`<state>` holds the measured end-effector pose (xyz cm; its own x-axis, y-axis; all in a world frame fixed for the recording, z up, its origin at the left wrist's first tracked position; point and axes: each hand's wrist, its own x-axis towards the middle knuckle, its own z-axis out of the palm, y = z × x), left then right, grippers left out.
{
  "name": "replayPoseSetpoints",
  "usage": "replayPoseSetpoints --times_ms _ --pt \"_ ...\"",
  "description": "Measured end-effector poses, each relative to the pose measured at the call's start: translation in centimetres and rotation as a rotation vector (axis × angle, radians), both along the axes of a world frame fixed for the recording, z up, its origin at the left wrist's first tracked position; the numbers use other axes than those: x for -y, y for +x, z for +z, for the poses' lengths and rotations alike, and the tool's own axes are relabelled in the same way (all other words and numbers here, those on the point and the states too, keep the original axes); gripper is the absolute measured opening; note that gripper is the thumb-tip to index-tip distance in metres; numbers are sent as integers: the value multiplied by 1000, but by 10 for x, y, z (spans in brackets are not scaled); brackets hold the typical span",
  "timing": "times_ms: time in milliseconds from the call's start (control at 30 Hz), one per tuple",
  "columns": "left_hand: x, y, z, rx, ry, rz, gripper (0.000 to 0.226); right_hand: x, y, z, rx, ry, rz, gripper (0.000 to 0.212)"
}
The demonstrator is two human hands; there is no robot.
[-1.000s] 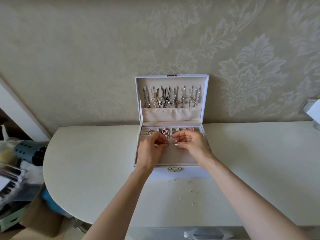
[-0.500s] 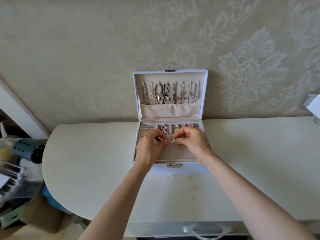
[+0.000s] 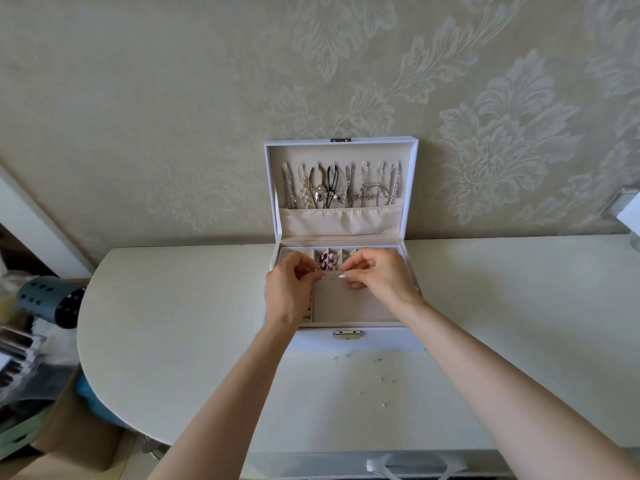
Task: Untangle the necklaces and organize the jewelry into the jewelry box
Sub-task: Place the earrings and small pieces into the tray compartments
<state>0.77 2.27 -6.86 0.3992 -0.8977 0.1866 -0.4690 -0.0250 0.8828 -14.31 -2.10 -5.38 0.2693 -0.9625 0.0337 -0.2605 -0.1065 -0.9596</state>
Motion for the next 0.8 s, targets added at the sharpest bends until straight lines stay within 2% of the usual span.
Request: replayPoseSetpoints --times_ms 133,267,400,567,800 --pt "5 5 1 41 -2 -27 15 7 16 -8 -193 -160 -13 29" --pt "1 6 -1 71 -30 -37 18 7 23 -12 -365 -259 38 8" --pt "-2 5 -1 77 -54 -32 18 8 18 -12 -358 -261 42 13" --pt "-2 6 -3 91 -59 -31 19 7 12 -13 -307 -272 23 38" --pt "-1 4 -1 94 -64 -48 15 8 15 -16 -352 -311 28 22"
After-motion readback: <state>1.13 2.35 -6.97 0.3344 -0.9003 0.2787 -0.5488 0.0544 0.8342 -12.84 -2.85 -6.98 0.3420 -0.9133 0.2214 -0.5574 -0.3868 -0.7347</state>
